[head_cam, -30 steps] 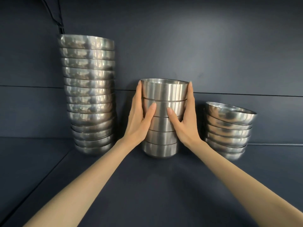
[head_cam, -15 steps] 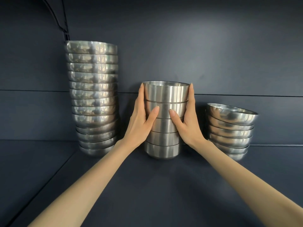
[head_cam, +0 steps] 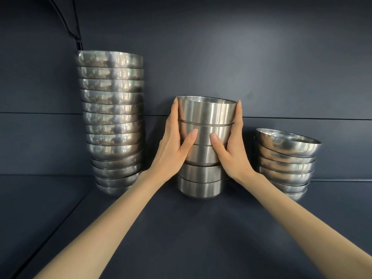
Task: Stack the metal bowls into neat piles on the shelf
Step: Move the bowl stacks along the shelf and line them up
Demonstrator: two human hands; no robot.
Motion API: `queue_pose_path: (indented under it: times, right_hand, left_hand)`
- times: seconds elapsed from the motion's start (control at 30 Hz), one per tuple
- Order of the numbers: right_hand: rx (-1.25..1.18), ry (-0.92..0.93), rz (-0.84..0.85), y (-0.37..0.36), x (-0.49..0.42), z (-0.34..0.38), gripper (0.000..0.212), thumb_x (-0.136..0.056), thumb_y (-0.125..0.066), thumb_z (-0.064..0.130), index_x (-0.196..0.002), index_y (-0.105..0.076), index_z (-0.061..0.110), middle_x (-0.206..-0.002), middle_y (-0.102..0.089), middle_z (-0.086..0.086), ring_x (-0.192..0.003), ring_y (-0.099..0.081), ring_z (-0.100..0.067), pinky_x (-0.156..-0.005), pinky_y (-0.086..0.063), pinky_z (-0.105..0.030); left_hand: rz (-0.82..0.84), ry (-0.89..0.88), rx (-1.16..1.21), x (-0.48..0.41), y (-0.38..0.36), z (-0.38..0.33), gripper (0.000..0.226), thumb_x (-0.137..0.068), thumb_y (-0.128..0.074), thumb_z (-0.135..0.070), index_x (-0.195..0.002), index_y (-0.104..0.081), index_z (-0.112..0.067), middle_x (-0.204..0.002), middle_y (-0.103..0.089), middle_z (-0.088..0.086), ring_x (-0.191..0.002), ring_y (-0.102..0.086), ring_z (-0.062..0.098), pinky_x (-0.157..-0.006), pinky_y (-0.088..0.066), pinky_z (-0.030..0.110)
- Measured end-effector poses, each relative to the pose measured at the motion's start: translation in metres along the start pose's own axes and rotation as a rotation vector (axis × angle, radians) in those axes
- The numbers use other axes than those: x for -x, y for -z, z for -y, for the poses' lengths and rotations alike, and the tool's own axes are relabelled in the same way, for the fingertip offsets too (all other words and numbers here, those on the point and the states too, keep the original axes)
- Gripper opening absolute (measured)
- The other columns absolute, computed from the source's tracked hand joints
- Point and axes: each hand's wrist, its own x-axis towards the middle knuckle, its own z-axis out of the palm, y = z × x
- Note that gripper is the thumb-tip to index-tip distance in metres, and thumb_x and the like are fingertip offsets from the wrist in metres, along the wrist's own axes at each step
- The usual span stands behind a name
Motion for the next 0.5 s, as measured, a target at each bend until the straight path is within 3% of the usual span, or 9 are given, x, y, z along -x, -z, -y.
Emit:
queue_pose_path:
  times: [0.13,0.27,0.5]
  right_hand:
    - [-0.041,0.029,0.002,0.003,-0.009,0.014,0.081,-0.092,-0.052,0.041,-0.144,0.01,0.038,-0.162,-0.005,0.005,-0.148,-0.013,-0.009,-0.121,-0.02,-0.04]
    - [-0.075,0.062,-0.022,0.004,-0.016,0.031,0.078,-0.092,-0.053,0.037,-0.143,0.006,0.041,-0.157,-0.008,0.016,-0.147,-0.015,-0.005,-0.119,-0.021,-0.027]
    - [-0.109,0.009,-0.022,-0.006,-0.002,0.06,0.077,-0.092,-0.053,0.039,-0.142,0.005,0.045,-0.158,-0.011,0.017,-0.146,-0.018,-0.001,-0.117,-0.023,-0.023]
  left_hand:
    - [-0.054,-0.041,-0.009,-0.008,0.005,-0.011,0.072,-0.092,-0.04,-0.055,-0.145,0.006,-0.042,-0.16,-0.012,-0.009,-0.143,-0.019,-0.002,-0.106,-0.018,0.002]
    - [-0.131,-0.106,-0.038,-0.012,0.011,-0.025,0.07,-0.093,-0.042,-0.049,-0.147,0.0,-0.034,-0.16,-0.01,-0.004,-0.144,-0.012,-0.003,-0.105,-0.013,-0.001]
    - [-0.123,-0.118,0.008,0.003,0.028,-0.034,0.069,-0.091,-0.043,-0.051,-0.146,-0.003,-0.039,-0.154,-0.013,-0.02,-0.14,-0.013,-0.012,-0.107,-0.014,0.002]
